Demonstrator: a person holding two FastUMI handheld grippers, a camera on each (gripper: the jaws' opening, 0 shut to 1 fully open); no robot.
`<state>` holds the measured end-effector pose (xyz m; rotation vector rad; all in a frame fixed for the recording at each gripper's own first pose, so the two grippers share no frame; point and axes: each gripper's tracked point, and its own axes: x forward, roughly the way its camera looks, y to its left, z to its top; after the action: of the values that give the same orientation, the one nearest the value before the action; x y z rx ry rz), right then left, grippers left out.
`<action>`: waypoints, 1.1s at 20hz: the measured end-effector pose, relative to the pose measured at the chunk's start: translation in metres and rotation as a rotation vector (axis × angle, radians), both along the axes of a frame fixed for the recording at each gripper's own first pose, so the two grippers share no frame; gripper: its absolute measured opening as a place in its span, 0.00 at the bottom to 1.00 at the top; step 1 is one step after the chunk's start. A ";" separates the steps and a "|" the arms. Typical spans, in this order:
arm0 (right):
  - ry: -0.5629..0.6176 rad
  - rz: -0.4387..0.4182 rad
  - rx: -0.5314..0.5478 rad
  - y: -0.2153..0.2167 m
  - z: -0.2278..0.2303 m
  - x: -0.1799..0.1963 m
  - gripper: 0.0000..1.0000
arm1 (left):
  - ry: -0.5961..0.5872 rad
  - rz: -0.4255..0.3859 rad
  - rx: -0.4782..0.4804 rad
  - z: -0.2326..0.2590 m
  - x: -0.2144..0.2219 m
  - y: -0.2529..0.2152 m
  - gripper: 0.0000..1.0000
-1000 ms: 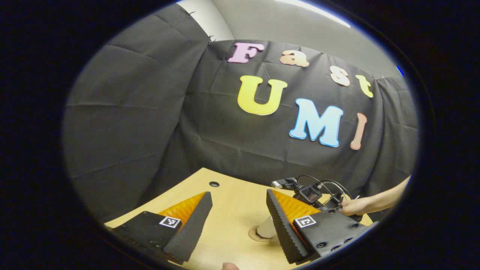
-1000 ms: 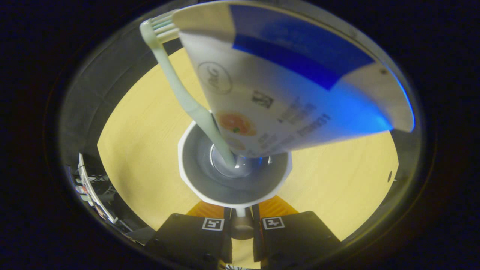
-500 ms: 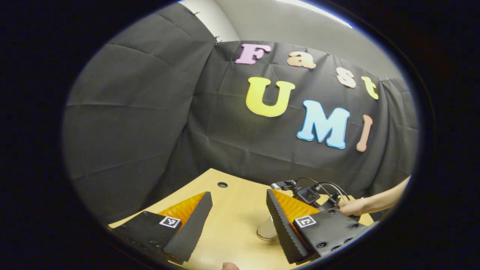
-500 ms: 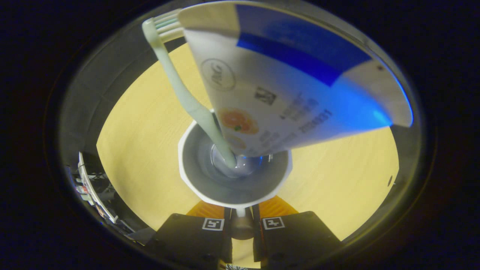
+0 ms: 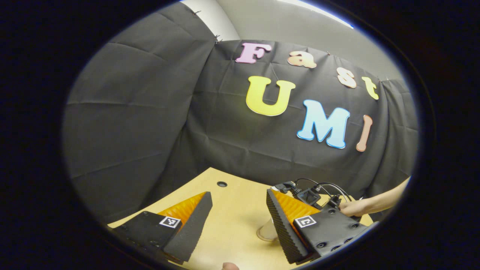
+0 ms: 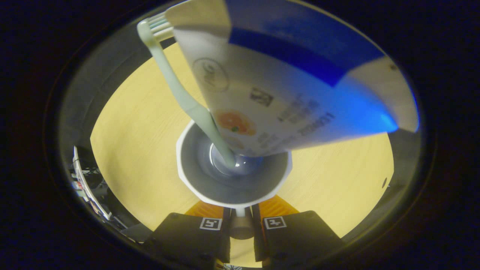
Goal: Put the toothbrush and toothpaste on the desktop into the cup, then pick up the cup and place it on the coaster on the desktop.
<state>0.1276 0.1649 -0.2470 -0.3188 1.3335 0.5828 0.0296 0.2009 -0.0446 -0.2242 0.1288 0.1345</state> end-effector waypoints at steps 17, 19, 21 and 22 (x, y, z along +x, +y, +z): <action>-0.459 -0.361 0.326 -0.087 0.166 -0.019 0.79 | -0.031 -0.192 0.039 0.021 0.049 -0.112 0.90; -0.530 -0.431 0.349 -0.112 0.190 -0.027 0.79 | -0.042 -0.218 0.048 0.026 0.052 -0.132 0.90; -0.601 -0.499 0.358 -0.138 0.207 -0.033 0.79 | -0.057 -0.240 0.054 0.034 0.055 -0.149 0.90; -0.644 -0.528 0.352 -0.149 0.214 -0.034 0.82 | -0.066 -0.248 0.057 0.036 0.056 -0.158 0.90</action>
<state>0.0932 0.0162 -0.0333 0.1360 0.6302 0.2226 0.0855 0.0426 -0.0085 -0.1538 0.0861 -0.1160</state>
